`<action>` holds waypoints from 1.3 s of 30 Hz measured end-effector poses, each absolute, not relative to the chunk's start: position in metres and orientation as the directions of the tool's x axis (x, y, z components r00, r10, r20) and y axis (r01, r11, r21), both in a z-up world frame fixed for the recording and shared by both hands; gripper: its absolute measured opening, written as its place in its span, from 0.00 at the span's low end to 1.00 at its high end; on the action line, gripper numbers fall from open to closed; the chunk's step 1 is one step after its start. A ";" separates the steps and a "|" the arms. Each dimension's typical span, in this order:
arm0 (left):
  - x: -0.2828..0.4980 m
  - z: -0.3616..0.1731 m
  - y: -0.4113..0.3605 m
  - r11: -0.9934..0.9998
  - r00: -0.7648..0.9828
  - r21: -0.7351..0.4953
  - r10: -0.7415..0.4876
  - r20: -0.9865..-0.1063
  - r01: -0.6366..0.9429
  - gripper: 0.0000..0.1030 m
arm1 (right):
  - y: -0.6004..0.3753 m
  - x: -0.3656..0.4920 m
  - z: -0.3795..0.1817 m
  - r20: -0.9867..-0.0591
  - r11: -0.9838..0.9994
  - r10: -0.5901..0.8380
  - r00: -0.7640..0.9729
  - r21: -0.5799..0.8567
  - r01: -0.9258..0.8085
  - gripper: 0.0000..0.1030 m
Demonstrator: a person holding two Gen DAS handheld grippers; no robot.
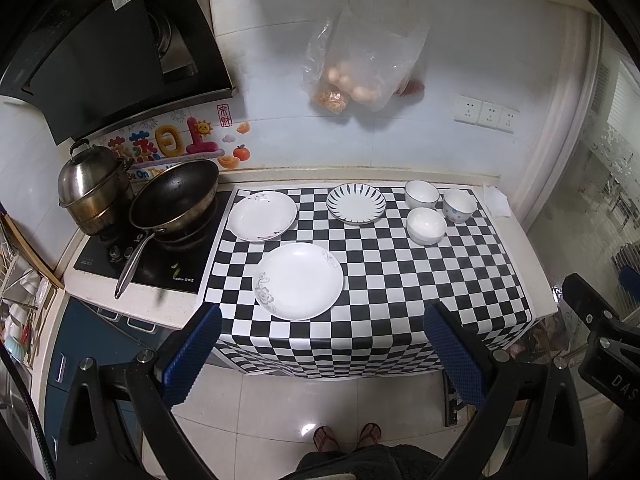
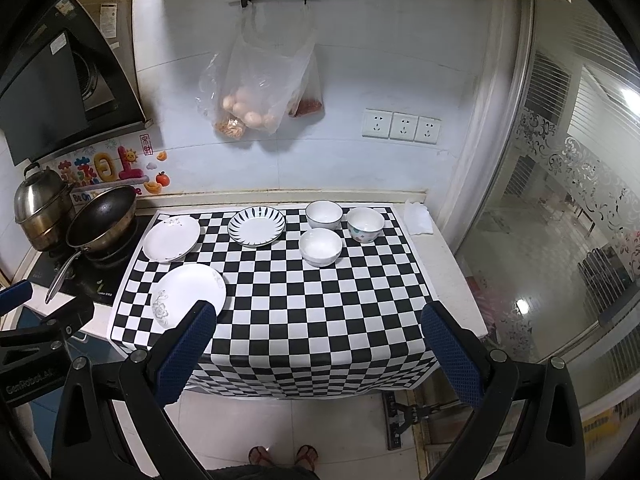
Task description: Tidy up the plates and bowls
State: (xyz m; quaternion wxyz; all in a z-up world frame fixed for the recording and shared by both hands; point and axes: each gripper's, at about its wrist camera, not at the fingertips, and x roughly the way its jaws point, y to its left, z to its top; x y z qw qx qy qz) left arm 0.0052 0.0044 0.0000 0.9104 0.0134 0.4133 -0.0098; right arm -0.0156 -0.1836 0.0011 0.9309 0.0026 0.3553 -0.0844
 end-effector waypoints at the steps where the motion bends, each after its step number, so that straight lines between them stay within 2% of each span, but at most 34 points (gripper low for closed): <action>1: 0.005 0.000 0.004 0.999 0.659 0.017 -0.007 -0.752 0.029 1.00 | -0.184 -0.015 0.001 -0.662 0.986 -0.155 0.733 -0.056 0.157 1.00; 39: 0.008 0.007 0.015 0.999 0.669 0.020 -0.003 -0.743 0.027 1.00 | -0.181 -0.013 0.005 -0.652 0.985 -0.165 0.740 -0.066 0.161 1.00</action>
